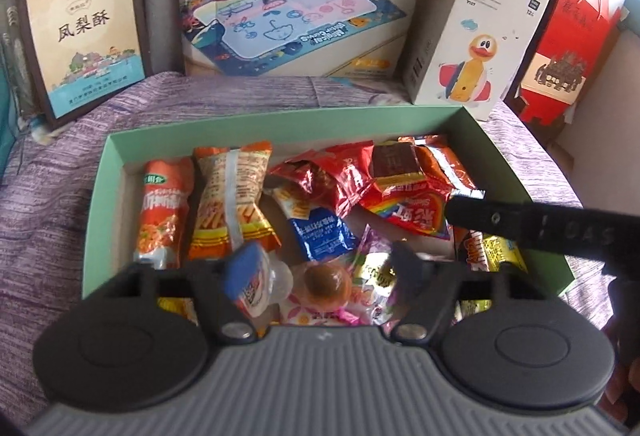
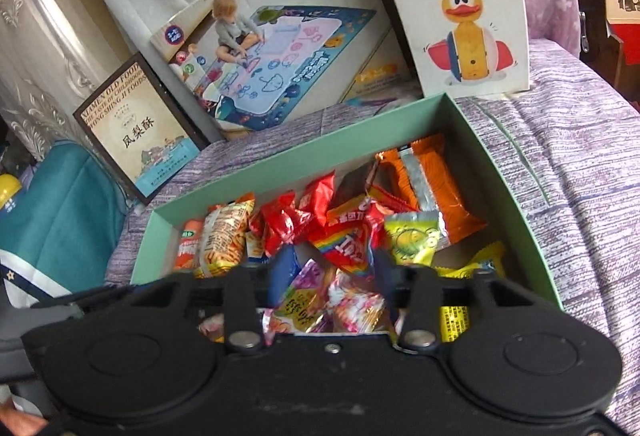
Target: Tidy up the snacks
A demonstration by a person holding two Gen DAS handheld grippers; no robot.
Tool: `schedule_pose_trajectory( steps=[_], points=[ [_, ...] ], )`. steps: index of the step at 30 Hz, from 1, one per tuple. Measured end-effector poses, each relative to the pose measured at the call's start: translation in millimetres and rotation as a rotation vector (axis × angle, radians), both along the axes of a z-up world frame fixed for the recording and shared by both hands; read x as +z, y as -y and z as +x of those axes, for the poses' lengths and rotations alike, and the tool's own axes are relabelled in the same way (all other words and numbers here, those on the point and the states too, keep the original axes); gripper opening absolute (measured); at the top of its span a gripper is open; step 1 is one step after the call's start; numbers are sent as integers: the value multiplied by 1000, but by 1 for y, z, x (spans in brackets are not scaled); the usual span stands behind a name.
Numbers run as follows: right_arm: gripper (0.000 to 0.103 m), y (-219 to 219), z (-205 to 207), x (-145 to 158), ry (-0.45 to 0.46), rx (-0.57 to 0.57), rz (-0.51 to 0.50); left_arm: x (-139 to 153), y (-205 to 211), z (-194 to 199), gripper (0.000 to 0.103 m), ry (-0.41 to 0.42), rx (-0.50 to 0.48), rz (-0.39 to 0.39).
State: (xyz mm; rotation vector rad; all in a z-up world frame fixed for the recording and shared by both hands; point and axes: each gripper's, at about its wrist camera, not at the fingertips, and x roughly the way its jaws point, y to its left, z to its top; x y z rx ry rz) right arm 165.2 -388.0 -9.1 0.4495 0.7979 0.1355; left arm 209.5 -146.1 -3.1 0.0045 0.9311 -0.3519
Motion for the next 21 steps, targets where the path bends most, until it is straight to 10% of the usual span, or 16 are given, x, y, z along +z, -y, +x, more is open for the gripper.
schedule_pose_trajectory(
  steps=[5, 21],
  points=[
    [103, -2, -12, 5, 23, -10, -34, 1, 1, -9, 99, -5, 10, 8],
    [103, -7, -58, 31, -15, -6, -44, 32, -23, -61, 103, 33, 33, 8]
  ],
)
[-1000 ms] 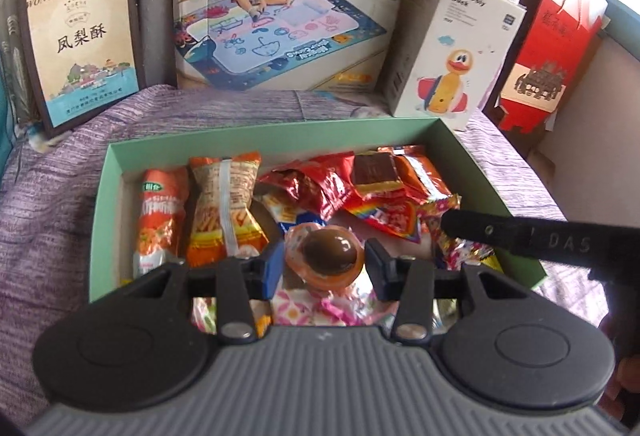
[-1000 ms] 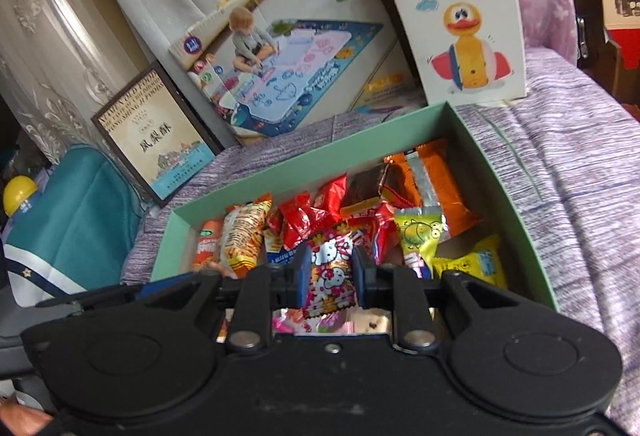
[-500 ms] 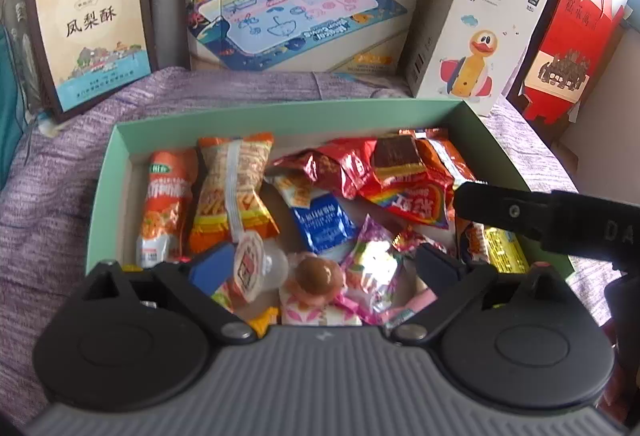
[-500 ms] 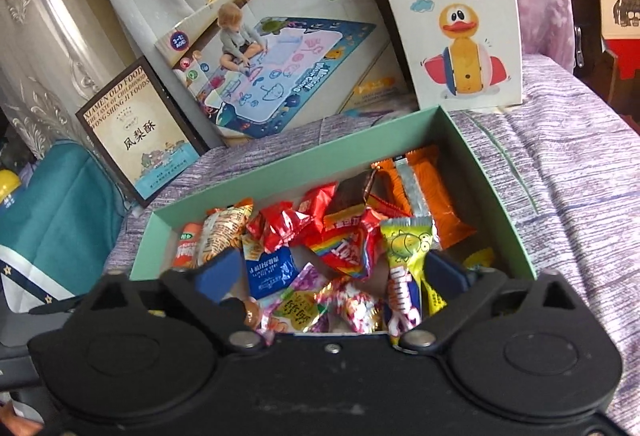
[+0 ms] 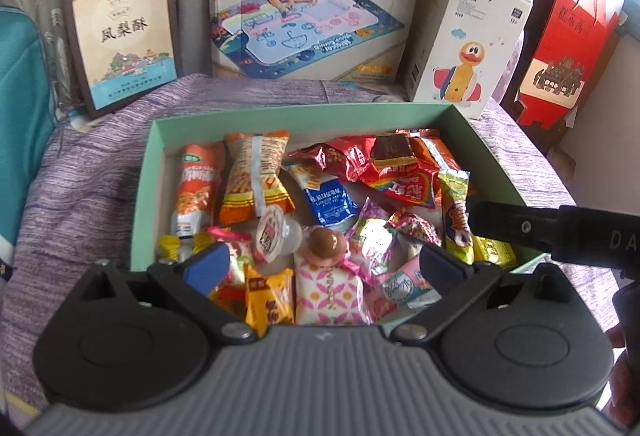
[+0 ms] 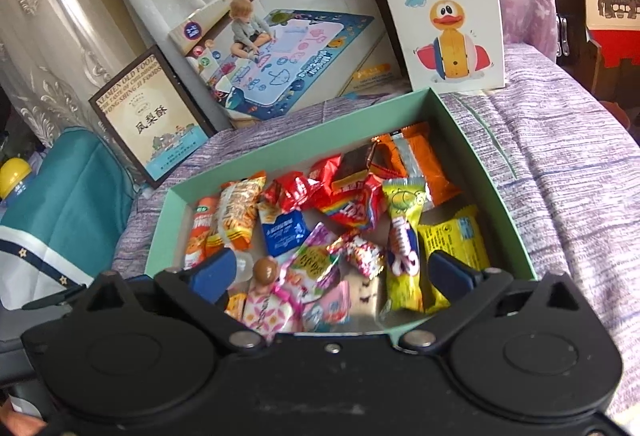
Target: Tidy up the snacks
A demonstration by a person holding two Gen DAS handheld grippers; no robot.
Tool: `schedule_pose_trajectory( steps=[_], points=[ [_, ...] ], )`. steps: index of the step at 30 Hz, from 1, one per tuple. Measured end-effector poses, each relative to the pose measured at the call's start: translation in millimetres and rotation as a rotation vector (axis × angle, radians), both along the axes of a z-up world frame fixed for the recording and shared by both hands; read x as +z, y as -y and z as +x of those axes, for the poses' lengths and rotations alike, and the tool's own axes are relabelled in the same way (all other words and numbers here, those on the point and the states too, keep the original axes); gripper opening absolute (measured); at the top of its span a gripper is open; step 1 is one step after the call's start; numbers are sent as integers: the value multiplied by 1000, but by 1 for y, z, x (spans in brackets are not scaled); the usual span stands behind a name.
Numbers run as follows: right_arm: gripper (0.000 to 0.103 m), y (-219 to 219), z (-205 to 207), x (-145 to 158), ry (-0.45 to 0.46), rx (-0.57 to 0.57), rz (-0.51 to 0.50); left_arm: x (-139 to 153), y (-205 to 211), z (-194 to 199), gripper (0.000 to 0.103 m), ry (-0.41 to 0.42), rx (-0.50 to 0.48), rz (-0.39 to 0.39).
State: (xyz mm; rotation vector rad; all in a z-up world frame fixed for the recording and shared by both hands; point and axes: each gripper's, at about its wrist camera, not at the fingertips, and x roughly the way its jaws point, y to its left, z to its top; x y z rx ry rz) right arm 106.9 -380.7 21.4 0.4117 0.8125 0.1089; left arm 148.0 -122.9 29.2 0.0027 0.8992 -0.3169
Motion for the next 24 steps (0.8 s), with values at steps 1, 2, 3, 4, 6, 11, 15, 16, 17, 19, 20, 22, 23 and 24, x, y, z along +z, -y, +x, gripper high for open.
schedule_pose_trajectory(
  steps=[1, 2, 3, 4, 6, 11, 15, 16, 17, 19, 20, 22, 23, 24],
  points=[
    [103, -1, -4, 3, 3, 1, -3, 3, -2, -5, 103, 6, -1, -3],
    [103, -2, -8, 5, 5, 1, -5, 6, -4, -9, 103, 12, -3, -6],
    [103, -3, -12, 7, 6, -1, -5, 8, -6, -14, 103, 14, -5, -7],
    [103, -3, -17, 9, 8, -2, -4, 11, -7, -18, 103, 18, -7, -10],
    [103, -5, -26, 13, 10, -1, -1, 15, -12, -27, 103, 25, -10, -13],
    [103, -8, -47, 22, 13, 11, -21, 25, -25, -52, 103, 58, -9, -14],
    [103, -12, -63, 27, 12, 0, -82, 29, -40, -71, 103, 85, -8, -29],
    [103, -12, -65, 27, 4, 0, -93, 28, -43, -75, 103, 81, -5, -31],
    [103, -13, -68, 24, -9, -1, -100, 27, -46, -78, 103, 75, -2, -31],
    [103, -16, -71, 18, -37, -3, -112, 20, -52, -82, 103, 56, 9, -25],
    [103, -17, -73, 13, -53, -2, -118, 16, -55, -85, 103, 44, 18, -17],
    [103, -19, -76, 5, -84, -6, -120, 8, -61, -88, 103, 22, 38, -6],
    [103, -18, -78, 0, -100, -5, -111, 3, -66, -90, 103, 7, 52, -7],
    [103, -19, -79, -4, -115, -3, -101, -1, -70, -91, 103, -6, 61, -13]
  ],
)
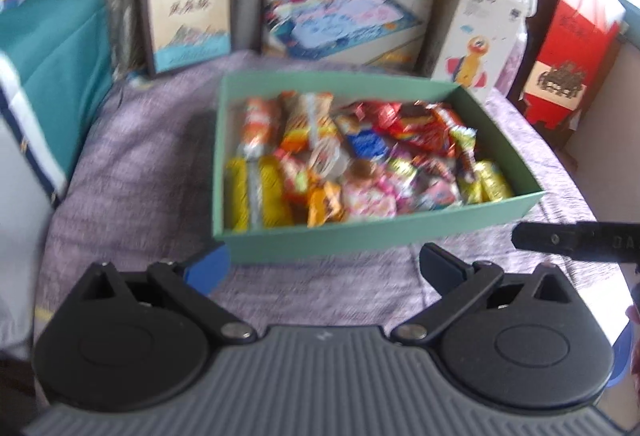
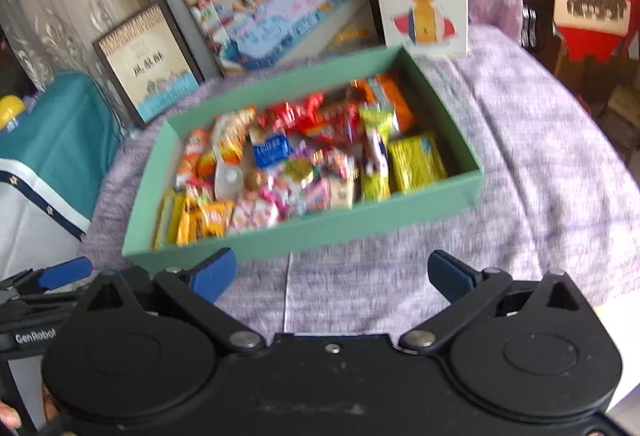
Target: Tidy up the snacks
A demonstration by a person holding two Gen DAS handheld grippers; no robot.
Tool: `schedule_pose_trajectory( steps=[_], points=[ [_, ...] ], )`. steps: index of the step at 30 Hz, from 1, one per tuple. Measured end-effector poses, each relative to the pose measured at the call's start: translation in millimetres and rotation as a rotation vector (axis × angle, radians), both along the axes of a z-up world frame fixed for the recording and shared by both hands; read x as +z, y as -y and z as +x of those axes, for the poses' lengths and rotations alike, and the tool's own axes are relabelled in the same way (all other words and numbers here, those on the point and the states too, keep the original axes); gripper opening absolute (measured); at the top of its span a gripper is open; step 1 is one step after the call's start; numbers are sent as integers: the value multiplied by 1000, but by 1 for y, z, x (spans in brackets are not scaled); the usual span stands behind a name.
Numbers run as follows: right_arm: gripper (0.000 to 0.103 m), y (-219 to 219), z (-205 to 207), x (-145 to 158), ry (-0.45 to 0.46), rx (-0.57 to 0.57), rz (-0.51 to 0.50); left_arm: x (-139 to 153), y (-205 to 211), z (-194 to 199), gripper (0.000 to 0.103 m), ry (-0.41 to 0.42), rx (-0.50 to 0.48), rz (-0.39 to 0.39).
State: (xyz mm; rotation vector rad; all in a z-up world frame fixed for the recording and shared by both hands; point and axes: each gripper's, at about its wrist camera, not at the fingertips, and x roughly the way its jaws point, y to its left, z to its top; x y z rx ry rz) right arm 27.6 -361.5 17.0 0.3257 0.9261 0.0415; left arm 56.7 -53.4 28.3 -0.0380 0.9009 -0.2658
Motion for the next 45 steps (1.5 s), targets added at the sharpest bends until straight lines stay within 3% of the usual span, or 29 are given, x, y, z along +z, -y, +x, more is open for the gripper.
schedule_pose_trajectory(
  steps=[15, 24, 45],
  points=[
    [103, -21, -15, -46, -139, 19, -30, -39, -17, -4, 103, -90, 76, 67],
    [103, -25, -12, -54, -160, 36, -58, -54, -22, -3, 103, -135, 92, 95],
    [103, -23, -7, -51, -148, 20, -67, -50, -26, 0, 103, -110, 115, 118]
  ],
)
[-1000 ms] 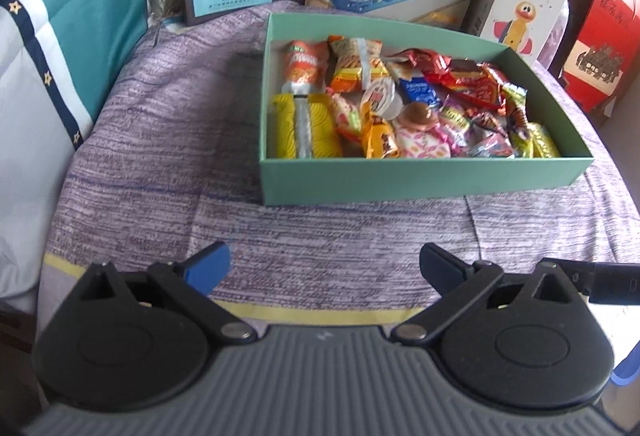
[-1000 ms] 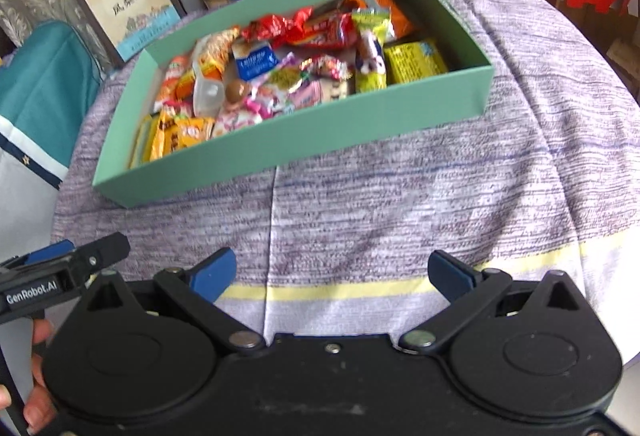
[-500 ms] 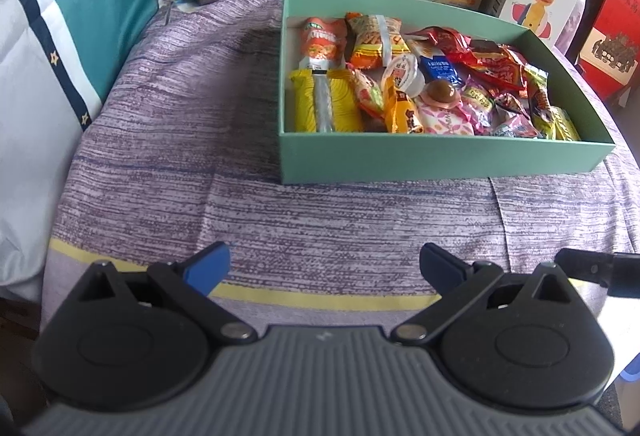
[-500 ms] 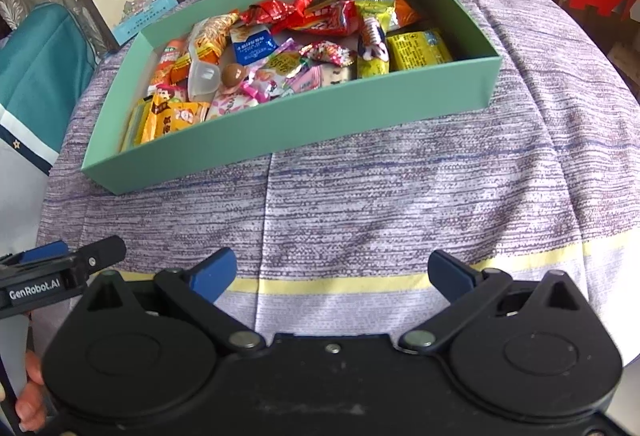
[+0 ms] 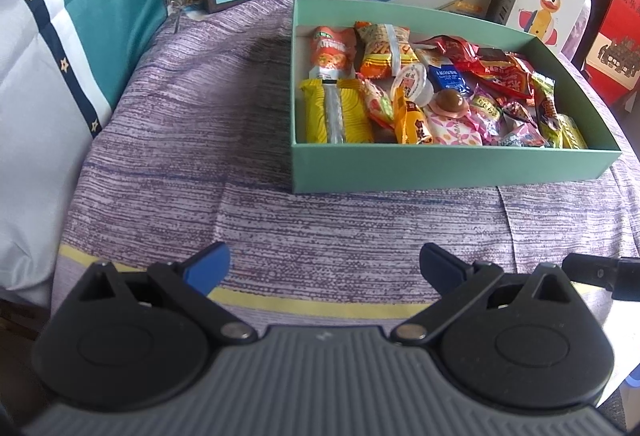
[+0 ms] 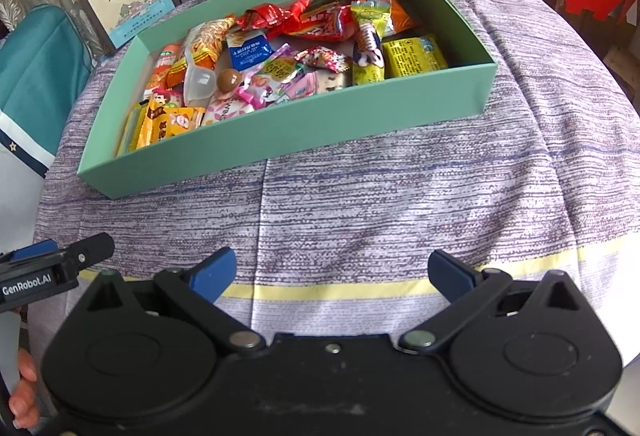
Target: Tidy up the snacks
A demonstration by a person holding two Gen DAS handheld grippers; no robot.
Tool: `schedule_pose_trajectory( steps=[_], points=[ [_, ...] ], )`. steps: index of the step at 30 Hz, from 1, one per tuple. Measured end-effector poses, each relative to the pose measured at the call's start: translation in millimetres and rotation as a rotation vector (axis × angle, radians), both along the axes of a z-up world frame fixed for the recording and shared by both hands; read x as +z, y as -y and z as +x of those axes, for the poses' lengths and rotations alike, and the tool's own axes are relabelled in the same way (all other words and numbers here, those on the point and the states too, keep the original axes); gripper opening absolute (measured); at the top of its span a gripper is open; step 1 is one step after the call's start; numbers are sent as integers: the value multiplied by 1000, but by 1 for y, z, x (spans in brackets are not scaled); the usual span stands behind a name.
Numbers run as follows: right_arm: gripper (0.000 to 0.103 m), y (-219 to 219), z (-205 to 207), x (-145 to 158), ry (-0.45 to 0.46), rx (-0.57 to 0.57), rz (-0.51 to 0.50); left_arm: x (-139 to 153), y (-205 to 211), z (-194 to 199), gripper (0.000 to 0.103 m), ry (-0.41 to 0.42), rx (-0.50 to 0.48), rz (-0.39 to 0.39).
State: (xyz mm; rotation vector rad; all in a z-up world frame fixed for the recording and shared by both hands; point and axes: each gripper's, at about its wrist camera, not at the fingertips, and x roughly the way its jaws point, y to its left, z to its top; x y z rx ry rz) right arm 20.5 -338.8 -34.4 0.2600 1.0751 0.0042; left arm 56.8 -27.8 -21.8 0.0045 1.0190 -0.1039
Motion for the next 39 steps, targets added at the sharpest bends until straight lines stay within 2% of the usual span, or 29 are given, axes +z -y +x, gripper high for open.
schedule_pose_trajectory(
  steps=[18, 39],
  points=[
    [103, -3, -2, 3, 5, -22, 1, 5, -2, -3, 103, 25, 9, -11],
    [103, -5, -2, 13, 23, -25, -7, 18, 3, -4, 103, 30, -15, 42]
  ],
)
